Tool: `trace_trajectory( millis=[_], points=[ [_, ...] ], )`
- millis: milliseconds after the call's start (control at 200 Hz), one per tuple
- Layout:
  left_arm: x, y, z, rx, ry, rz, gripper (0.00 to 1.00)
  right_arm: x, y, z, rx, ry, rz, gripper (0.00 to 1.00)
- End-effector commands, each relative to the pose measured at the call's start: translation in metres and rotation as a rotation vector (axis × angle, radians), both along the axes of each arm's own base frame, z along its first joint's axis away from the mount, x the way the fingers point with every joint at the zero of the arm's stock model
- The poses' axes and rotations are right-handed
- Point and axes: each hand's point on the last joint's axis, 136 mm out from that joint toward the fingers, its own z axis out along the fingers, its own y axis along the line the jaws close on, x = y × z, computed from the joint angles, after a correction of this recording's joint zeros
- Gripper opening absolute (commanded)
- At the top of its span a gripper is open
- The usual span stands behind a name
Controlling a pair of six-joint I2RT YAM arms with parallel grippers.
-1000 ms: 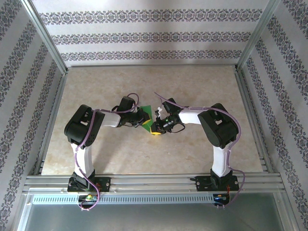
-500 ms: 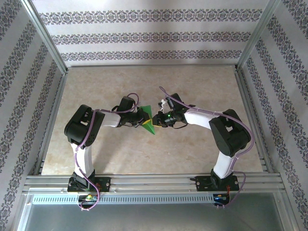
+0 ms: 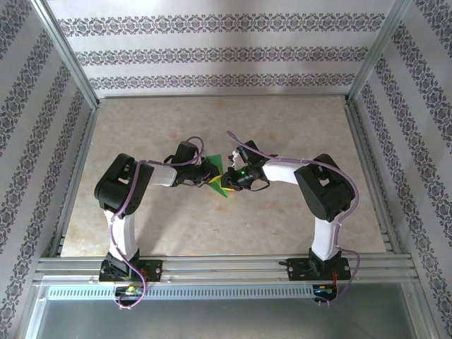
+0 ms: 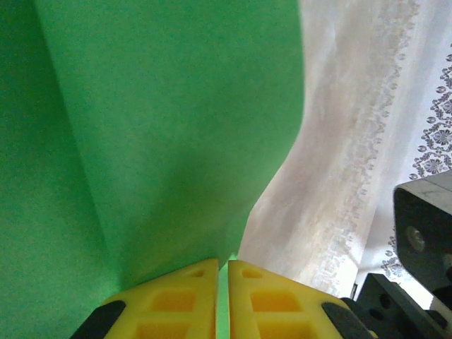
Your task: Fold a paper plane with a square sheet of paper (pick it up from the middle)
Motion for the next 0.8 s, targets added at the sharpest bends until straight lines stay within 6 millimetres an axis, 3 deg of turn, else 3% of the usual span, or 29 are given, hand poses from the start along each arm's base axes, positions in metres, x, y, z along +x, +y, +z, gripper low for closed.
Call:
trace_trajectory(
  millis=[0, 230, 565, 795],
  points=[
    [0.004, -0.006, 0.017, -0.054, -0.027, -0.006, 0.13, -0.004, 0.002, -0.010, -0.022, 0.032, 0.011, 0.15],
    [0.013, -0.006, 0.050, -0.097, -0.091, -0.006, 0.16, -0.011, -0.007, -0.026, -0.089, 0.069, 0.017, 0.15],
    [0.009, 0.019, 0.041, 0.019, -0.093, -0.027, 0.17, -0.016, -0.020, -0.031, -0.181, 0.068, 0.055, 0.15],
    [0.002, 0.020, 0.041, 0.029, -0.094, -0.052, 0.16, -0.030, -0.032, -0.030, -0.230, 0.067, 0.201, 0.15]
  ],
)
